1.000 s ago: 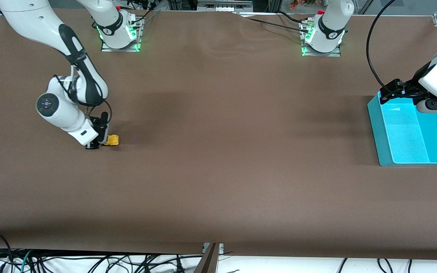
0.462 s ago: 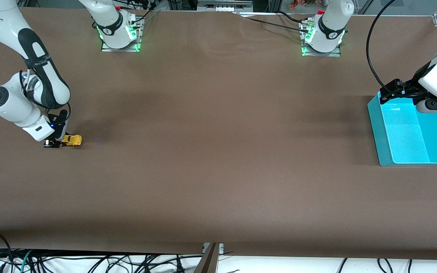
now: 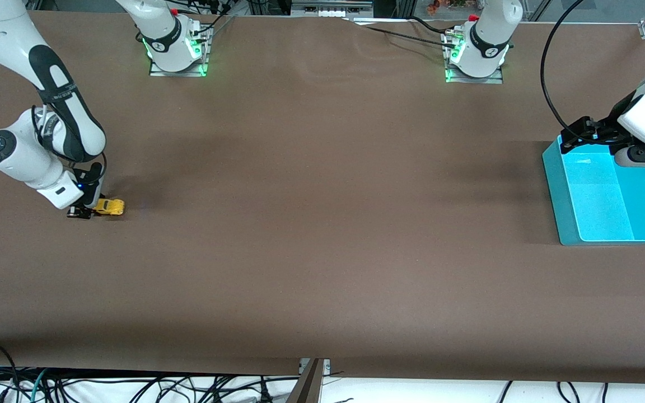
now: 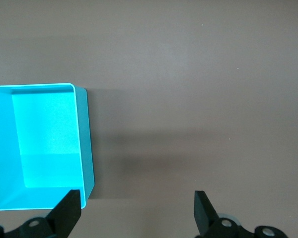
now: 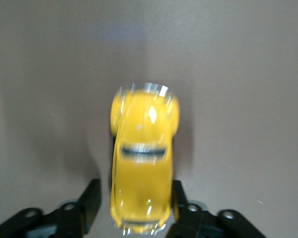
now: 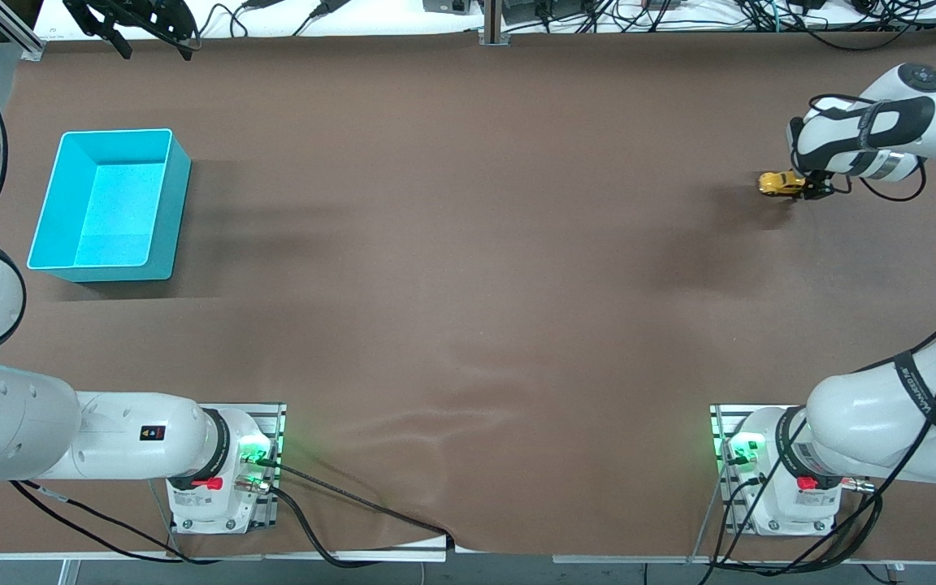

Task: Wind and store yellow beetle car
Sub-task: 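Drag the held car backward along the table with the right gripper, then open the right gripper to release the car toward the cyan bin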

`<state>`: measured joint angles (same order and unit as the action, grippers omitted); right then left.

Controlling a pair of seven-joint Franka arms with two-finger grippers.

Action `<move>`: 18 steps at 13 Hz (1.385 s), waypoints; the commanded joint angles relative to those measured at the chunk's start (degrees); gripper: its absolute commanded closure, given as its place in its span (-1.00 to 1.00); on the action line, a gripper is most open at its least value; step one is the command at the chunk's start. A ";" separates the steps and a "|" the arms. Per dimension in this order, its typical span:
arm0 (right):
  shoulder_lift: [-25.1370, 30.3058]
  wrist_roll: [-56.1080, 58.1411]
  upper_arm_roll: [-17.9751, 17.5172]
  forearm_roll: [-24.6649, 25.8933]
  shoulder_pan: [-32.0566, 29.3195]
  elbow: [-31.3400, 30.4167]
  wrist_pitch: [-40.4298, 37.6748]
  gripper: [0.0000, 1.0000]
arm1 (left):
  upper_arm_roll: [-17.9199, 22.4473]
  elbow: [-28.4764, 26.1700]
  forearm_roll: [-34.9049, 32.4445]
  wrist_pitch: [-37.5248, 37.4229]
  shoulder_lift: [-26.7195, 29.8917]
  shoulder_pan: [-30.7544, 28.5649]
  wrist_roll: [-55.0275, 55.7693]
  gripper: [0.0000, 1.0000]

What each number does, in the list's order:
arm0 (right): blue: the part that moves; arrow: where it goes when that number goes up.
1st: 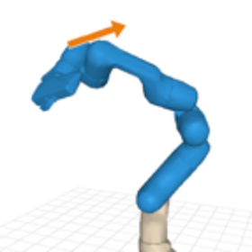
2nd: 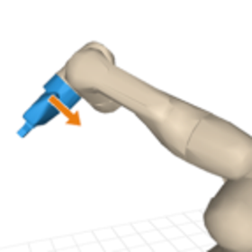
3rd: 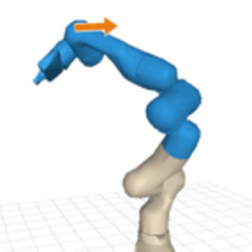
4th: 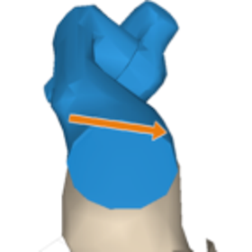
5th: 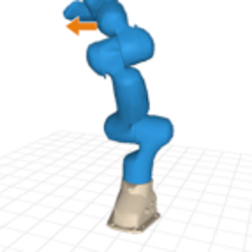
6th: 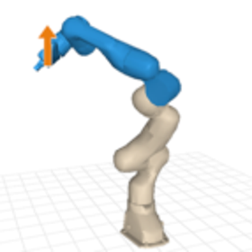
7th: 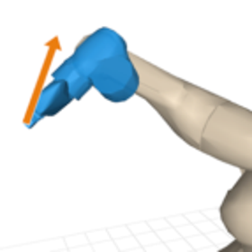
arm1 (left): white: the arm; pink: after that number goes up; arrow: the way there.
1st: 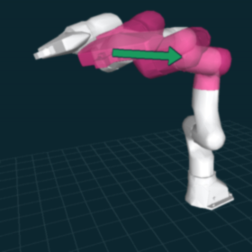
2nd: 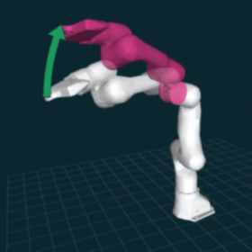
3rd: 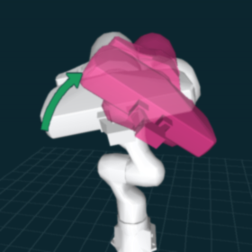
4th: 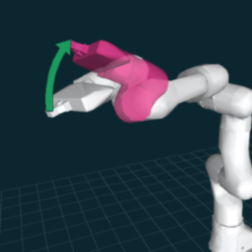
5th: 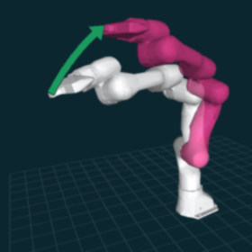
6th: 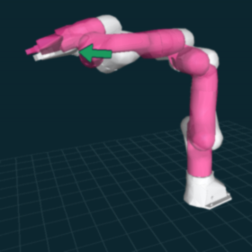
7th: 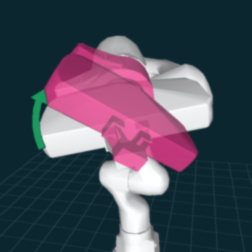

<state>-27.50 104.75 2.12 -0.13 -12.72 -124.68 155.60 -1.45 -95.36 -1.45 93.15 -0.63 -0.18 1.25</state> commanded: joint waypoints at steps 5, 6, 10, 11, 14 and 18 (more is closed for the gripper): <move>-0.98 1.07 -1.41 -0.22 -0.55 1.98 -0.65 -1.00 | 0.04 1.84 0.39 -1.39 -0.77 -0.18 -0.73 -1.00; -0.89 0.99 -1.41 -0.31 -0.55 2.16 -1.00 -1.00 | -0.05 1.84 0.39 -1.39 -0.77 -0.09 -0.73 -1.00; -0.54 -0.41 -2.38 -0.66 -0.37 2.51 -1.00 -1.00 | 0.04 1.75 0.74 -1.39 -0.77 -0.18 -0.73 -1.00; -0.54 -1.64 -2.73 -0.83 -0.37 3.12 -1.18 -1.00 | 0.04 1.75 0.74 -1.39 -0.77 -0.18 -0.81 -1.00; -0.45 -9.70 -4.40 -0.84 -0.37 7.33 -6.52 -1.00 | 0.04 1.84 1.18 -1.48 -1.39 -0.26 -0.99 -1.00; -0.19 -24.81 -6.60 -0.84 0.07 15.15 -15.48 -1.00 | 0.04 1.84 1.18 -1.48 -1.48 -0.35 -1.08 -1.00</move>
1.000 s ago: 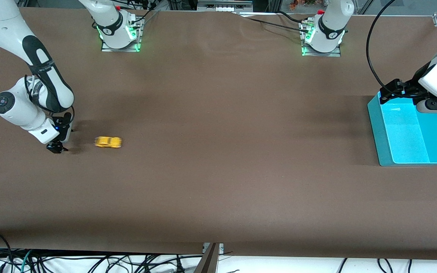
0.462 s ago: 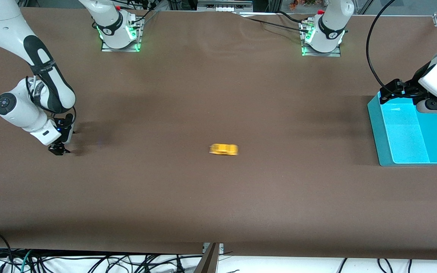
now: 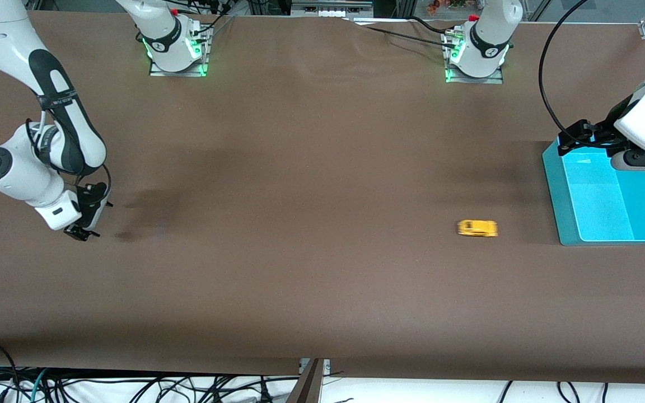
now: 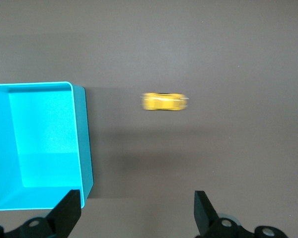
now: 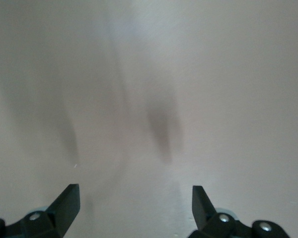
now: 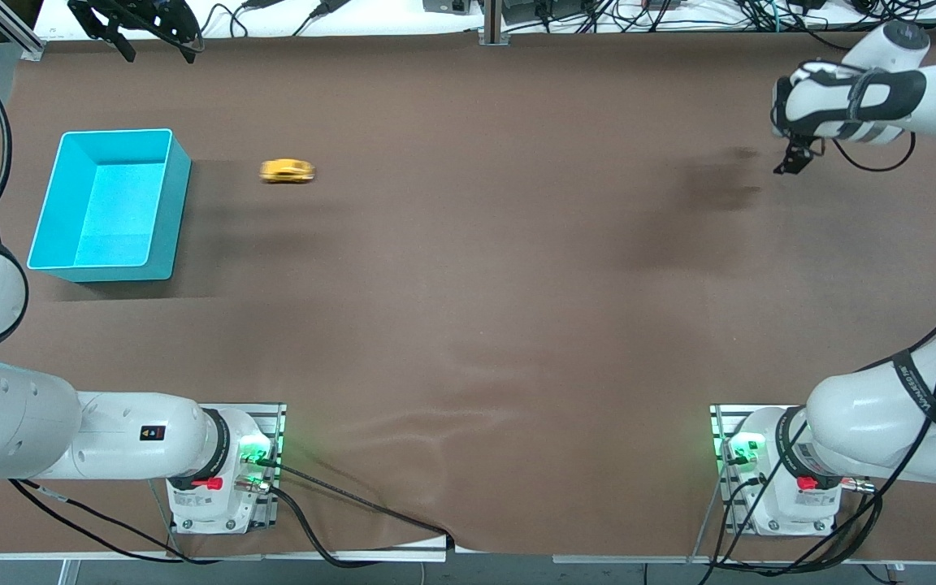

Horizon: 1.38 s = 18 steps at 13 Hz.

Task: Wind and store yellow beetle car
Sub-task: 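Withdraw the right gripper while the left gripper reaches the car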

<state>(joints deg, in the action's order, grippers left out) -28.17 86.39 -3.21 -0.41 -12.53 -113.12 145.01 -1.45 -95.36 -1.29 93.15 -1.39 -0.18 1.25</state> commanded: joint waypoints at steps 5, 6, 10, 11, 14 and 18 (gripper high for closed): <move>1.01 -33.59 -3.55 -0.47 0.31 11.49 -17.62 -1.00 | 0.05 1.84 1.38 -1.48 -0.72 -0.44 -1.08 -1.00; 0.93 -39.66 -3.99 -0.47 0.31 13.78 -21.48 -1.00 | 0.05 1.75 1.38 -1.48 -0.90 -0.44 -1.08 -1.00; 1.10 -62.43 -4.17 -0.47 3.99 20.29 -31.70 -1.00 | 0.05 1.67 1.38 -1.48 -2.82 -1.67 -2.04 -1.00; 2.23 -66.66 -4.17 -0.47 5.13 20.74 -32.76 -1.00 | 0.14 1.67 1.38 -1.48 -3.35 -2.02 -5.00 -1.00; 6.62 -79.31 -4.08 -0.03 8.04 20.83 -36.36 -1.00 | 0.14 1.75 1.12 -1.04 -6.60 -4.39 -20.63 -1.00; 10.68 -81.82 -6.53 0.49 8.74 26.16 -44.08 -1.00 | 0.14 1.75 0.50 1.77 -11.35 -6.06 -33.82 -1.00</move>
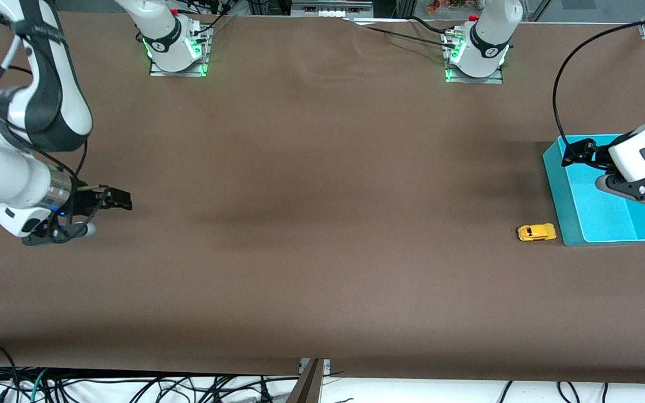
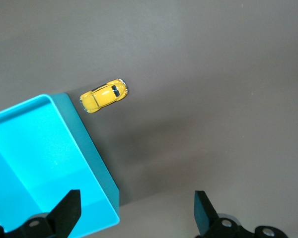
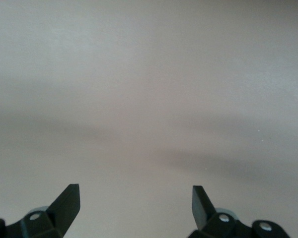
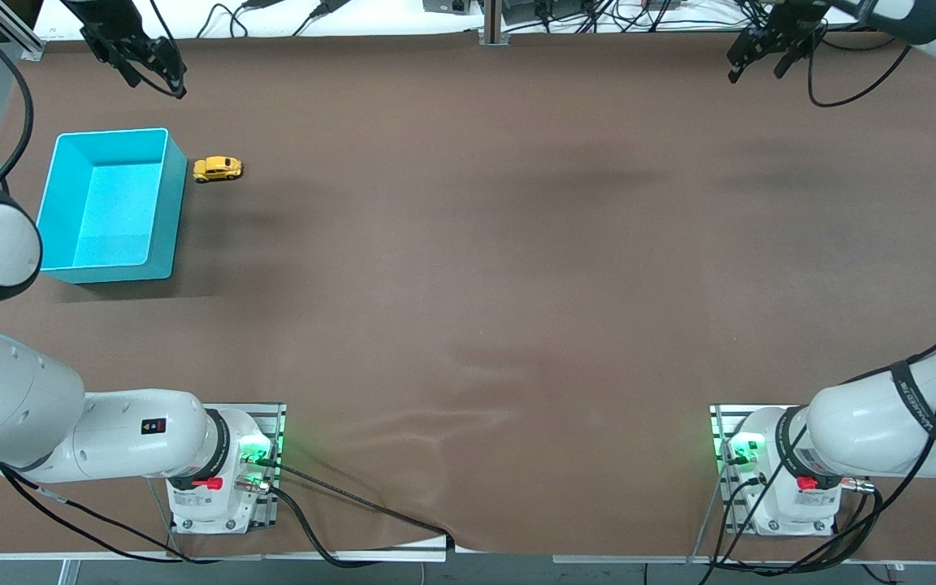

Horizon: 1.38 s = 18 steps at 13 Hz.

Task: Wind and store yellow beetle car
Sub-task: 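Withdraw the right gripper while the left gripper reaches the car, then close the left gripper on the yellow car beside the bin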

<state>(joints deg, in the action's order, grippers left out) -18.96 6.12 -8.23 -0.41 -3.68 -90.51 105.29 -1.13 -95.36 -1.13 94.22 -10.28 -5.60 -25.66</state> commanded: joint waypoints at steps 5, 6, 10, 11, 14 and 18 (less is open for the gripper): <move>7.61 -0.94 2.76 0.50 -0.63 5.16 -9.93 -1.00 | -0.19 1.50 0.42 7.88 -11.41 -2.56 -32.47 -1.00; 9.36 -0.94 3.82 0.24 -0.63 5.16 -9.93 -1.00 | -0.19 1.41 0.34 11.39 -13.77 -3.44 -38.18 -1.00; 11.23 -1.11 3.83 2.69 -0.37 4.73 -12.21 -1.00 | -0.02 0.09 -2.99 27.55 -22.57 -5.73 -54.72 -1.00; 11.23 -1.20 3.92 2.52 -0.37 4.55 -12.82 -1.00 | -0.10 -1.22 -3.96 31.16 -23.72 -5.73 -57.90 -1.00; 11.49 -6.53 4.10 2.17 0.77 4.55 -16.33 -1.00 | -0.10 -7.97 -4.15 40.74 -24.96 -5.73 -60.21 -1.00; 10.79 -7.18 4.10 1.90 0.69 5.08 -16.52 -1.00 | -0.19 -13.18 -4.32 46.84 -24.52 -5.82 -60.48 -0.96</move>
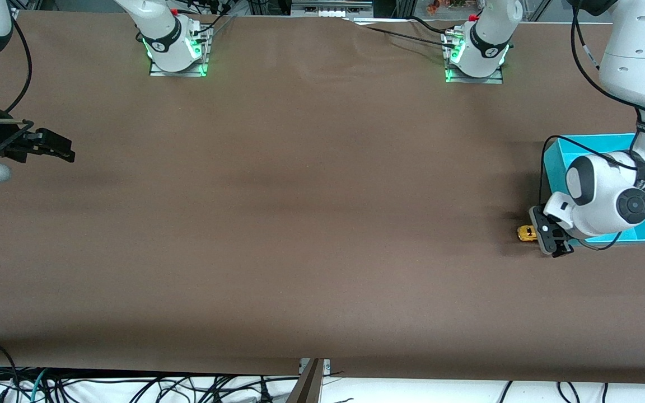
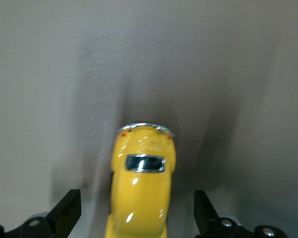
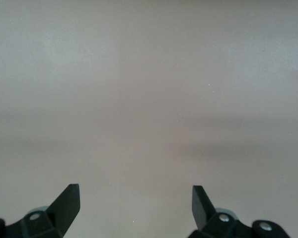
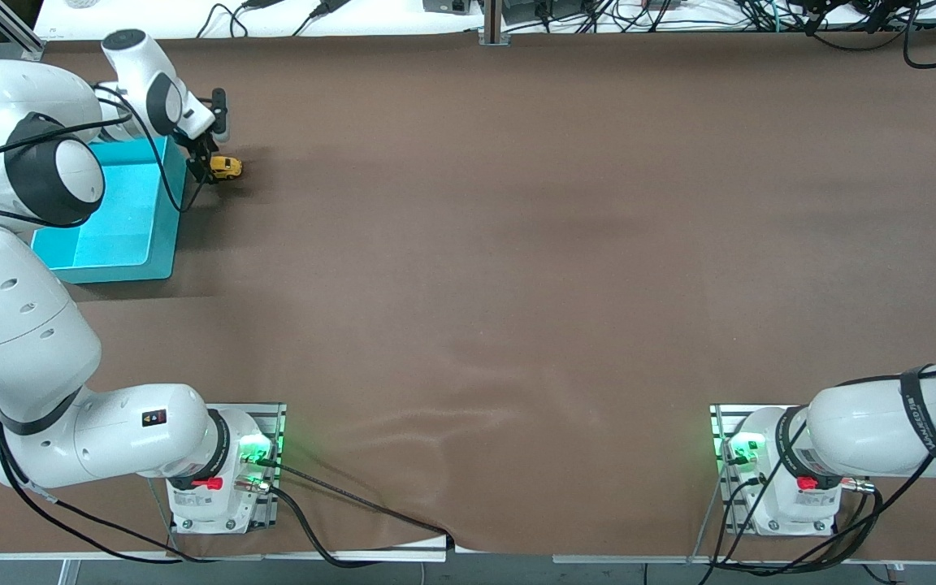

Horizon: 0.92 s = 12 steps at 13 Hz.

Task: Wind and store yellow beetle car
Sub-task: 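Close the left gripper on the yellow car beside the bin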

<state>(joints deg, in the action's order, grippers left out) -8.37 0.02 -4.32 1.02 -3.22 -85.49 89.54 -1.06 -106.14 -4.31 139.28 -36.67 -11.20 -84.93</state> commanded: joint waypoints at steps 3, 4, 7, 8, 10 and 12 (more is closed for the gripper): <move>0.02 -1.08 0.19 0.82 0.14 0.06 -0.33 -1.00 | -0.34 -1.96 -1.05 1.87 2.05 -0.14 -2.43 0.56; -0.07 -1.16 0.19 0.91 0.14 0.06 -0.33 -1.00 | -0.34 -2.05 -1.05 1.79 2.22 -0.23 -2.52 0.70; -0.24 -1.25 0.19 1.00 0.23 0.06 -0.24 -1.00 | -0.69 -1.61 -1.05 0.21 4.85 0.04 -2.61 0.81; -0.24 -1.25 0.19 1.78 0.31 0.06 -0.07 -1.00 | -0.96 -1.26 -0.35 -2.84 6.34 0.65 -2.34 0.81; -0.24 -1.43 -0.07 3.63 0.49 0.06 -0.07 -1.00 | -2.45 0.40 0.09 -11.78 9.85 0.83 -1.82 0.80; -0.24 -1.43 -0.16 3.63 0.49 0.06 -0.07 -1.00 | -2.54 3.38 2.19 -22.85 13.02 0.83 -1.55 0.79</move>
<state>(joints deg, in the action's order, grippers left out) -8.75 -0.17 -4.29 3.48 -3.03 -85.49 89.58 -3.67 -104.40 -3.90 124.61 -27.50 -10.49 -86.40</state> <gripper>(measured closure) 0.000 0.502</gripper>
